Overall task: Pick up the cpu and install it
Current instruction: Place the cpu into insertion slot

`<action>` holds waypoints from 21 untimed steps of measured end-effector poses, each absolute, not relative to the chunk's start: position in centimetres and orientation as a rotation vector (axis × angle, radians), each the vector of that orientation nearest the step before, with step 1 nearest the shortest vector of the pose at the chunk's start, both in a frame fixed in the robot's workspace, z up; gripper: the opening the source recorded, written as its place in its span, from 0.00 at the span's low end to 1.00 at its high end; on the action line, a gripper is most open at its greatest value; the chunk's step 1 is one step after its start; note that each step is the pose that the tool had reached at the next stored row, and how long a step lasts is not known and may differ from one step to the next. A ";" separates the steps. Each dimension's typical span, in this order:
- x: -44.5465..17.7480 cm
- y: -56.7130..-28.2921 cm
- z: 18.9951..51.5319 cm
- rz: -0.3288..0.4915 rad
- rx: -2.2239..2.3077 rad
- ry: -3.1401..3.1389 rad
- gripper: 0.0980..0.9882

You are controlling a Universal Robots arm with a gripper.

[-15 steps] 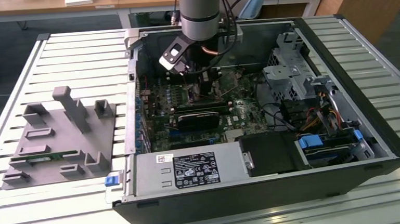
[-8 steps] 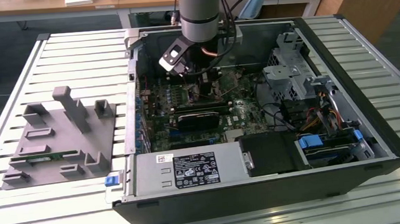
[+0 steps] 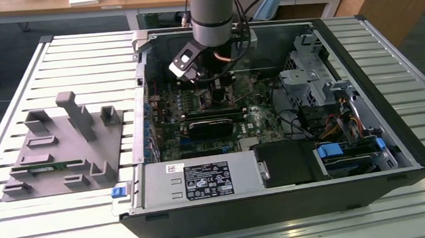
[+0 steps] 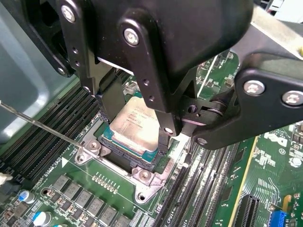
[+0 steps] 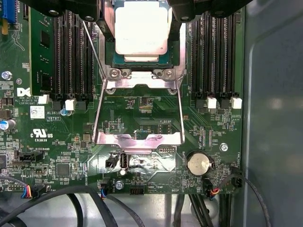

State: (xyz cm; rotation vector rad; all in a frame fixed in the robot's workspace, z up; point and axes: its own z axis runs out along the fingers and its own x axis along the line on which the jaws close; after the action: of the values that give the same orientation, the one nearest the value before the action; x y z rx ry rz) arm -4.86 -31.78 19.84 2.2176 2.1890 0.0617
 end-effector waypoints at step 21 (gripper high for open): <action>-4.9 -31.8 19.5 0.061 2.217 2.190 0.48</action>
State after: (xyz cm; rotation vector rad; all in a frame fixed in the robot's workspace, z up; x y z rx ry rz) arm -4.95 -31.77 19.51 2.2166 2.1904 0.0614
